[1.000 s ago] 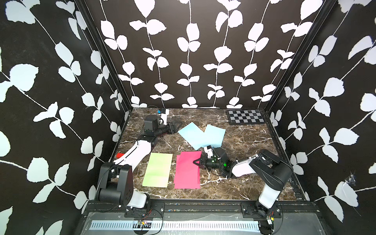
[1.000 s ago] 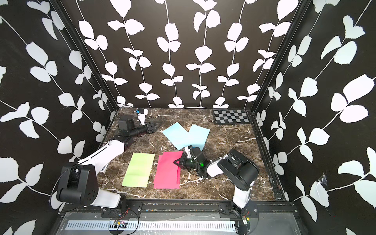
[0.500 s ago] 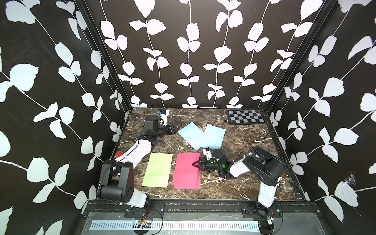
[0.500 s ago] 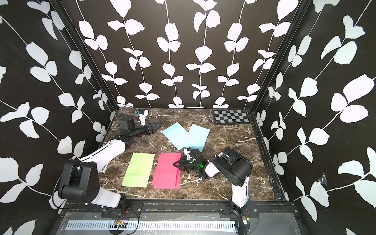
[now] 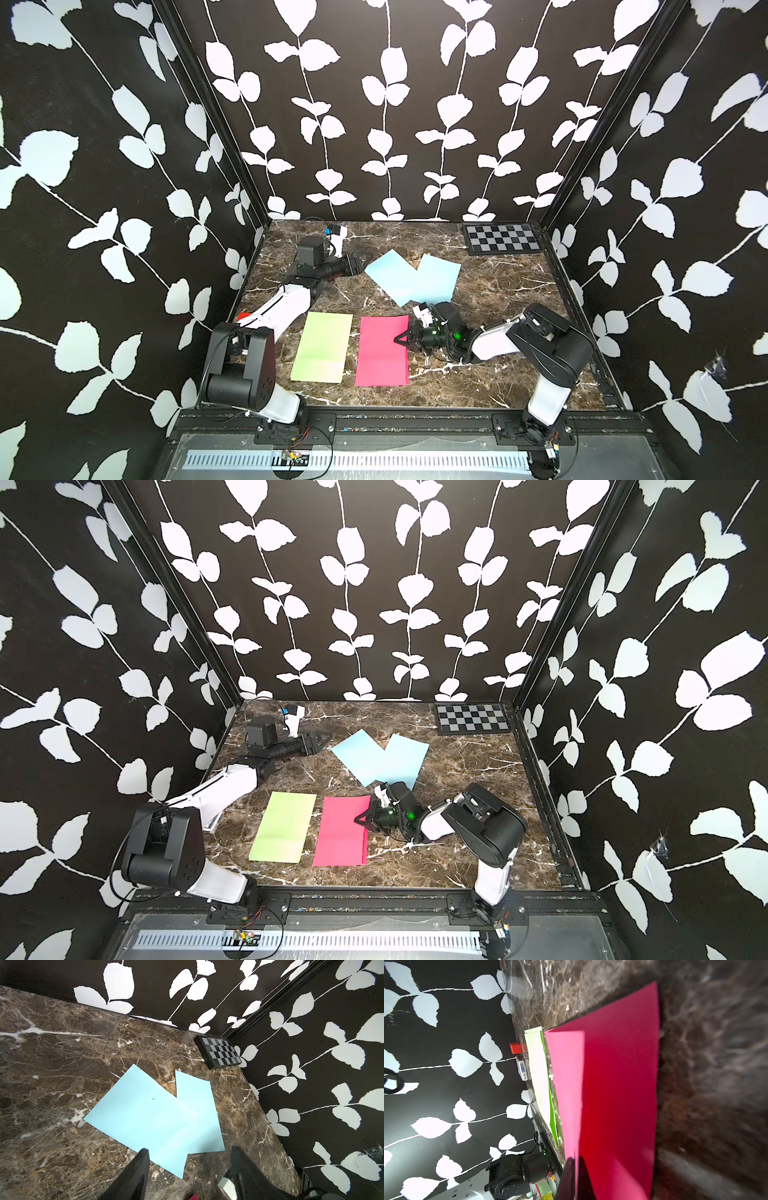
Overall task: Sort the scattered colored papers by color
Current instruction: Place the colored paper.
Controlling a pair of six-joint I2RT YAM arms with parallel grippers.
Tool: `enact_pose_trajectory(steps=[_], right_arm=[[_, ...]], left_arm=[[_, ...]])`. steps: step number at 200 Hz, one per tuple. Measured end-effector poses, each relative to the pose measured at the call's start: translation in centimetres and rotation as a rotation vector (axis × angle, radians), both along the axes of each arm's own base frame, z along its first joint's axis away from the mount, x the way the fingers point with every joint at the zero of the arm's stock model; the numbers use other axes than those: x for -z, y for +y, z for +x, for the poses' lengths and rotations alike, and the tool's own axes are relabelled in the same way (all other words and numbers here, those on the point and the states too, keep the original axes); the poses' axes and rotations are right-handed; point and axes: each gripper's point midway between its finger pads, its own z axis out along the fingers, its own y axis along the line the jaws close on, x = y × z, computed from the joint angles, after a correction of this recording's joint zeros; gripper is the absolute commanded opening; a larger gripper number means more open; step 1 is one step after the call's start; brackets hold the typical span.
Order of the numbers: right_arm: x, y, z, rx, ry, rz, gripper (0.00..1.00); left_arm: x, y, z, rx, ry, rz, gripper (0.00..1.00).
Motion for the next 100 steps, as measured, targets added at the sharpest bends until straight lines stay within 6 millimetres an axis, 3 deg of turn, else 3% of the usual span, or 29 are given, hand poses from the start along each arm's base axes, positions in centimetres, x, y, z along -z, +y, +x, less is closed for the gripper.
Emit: enact_pose_trajectory(steps=[100], right_arm=[[0.0,0.0,1.1,-0.001,-0.004,0.003,0.00]], left_arm=[[0.6,0.0,-0.2,0.008,0.018,0.001,0.65]])
